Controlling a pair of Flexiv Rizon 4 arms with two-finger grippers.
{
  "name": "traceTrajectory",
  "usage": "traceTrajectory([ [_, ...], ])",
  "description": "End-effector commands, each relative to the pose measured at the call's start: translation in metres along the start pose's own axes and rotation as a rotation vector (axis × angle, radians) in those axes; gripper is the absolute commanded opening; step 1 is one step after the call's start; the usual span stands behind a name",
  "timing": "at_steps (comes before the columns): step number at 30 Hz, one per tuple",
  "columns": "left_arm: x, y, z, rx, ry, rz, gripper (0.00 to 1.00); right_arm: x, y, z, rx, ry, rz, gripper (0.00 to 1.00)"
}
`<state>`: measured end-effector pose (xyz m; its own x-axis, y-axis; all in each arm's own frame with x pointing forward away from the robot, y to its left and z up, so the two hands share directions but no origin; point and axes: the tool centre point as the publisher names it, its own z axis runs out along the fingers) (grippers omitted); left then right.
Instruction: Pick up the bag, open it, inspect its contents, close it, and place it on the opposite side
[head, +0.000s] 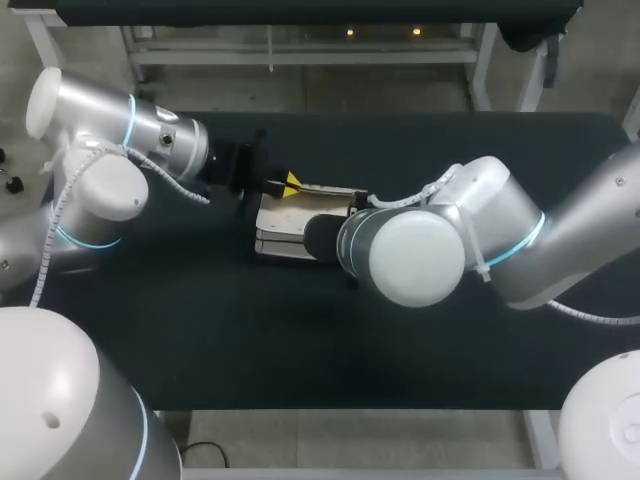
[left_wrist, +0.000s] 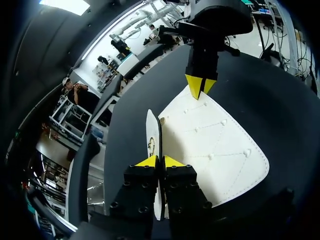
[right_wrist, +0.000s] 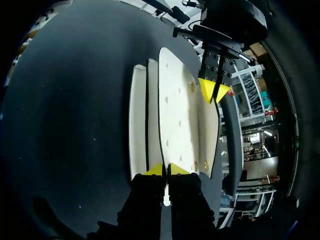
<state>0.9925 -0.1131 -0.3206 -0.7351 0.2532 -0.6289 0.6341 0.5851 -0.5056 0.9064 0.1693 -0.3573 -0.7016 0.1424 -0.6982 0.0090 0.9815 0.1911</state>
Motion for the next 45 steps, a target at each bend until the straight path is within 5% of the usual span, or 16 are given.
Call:
traceTrajectory([
  [1,0.009,0.002,0.001,0.013,-0.013,0.011,0.0,0.004,-0.004,0.001,-0.02,-0.12,0.001,0.0],
  [23,0.031,-0.011,0.011,0.027,0.047,0.085,0.0,0.004,-0.004,0.001,-0.02,-0.12,0.001,0.0],
  [33,0.034,0.0,0.009,0.006,0.038,0.04,0.0,0.004,-0.004,0.001,-0.02,-0.12,0.001,0.0],
  [34,0.034,-0.001,0.009,0.009,0.036,0.038,0.13,0.004,-0.004,0.001,-0.02,-0.12,0.001,0.0],
  [35,0.032,-0.003,0.009,0.012,0.034,0.039,0.44,0.004,-0.004,0.001,-0.02,-0.12,0.001,0.0],
  [37,0.028,-0.007,0.006,0.017,0.018,0.042,0.64,0.004,-0.004,0.001,-0.02,-0.12,0.001,0.0],
  [38,0.027,-0.009,0.004,0.017,0.01,0.046,0.65,0.004,-0.004,0.001,-0.02,-0.12,0.001,0.0],
  [43,0.019,-0.017,-0.001,0.01,-0.008,0.063,0.23,0.004,-0.004,0.001,-0.02,-0.12,0.001,0.0],
  [44,0.017,-0.017,-0.001,0.001,-0.01,0.063,0.0,0.004,-0.004,0.001,-0.02,-0.12,0.001,0.0],
  [45,0.016,-0.017,0.0,-0.007,-0.004,0.058,0.0,0.004,-0.004,0.001,-0.02,-0.12,0.001,0.0],
])
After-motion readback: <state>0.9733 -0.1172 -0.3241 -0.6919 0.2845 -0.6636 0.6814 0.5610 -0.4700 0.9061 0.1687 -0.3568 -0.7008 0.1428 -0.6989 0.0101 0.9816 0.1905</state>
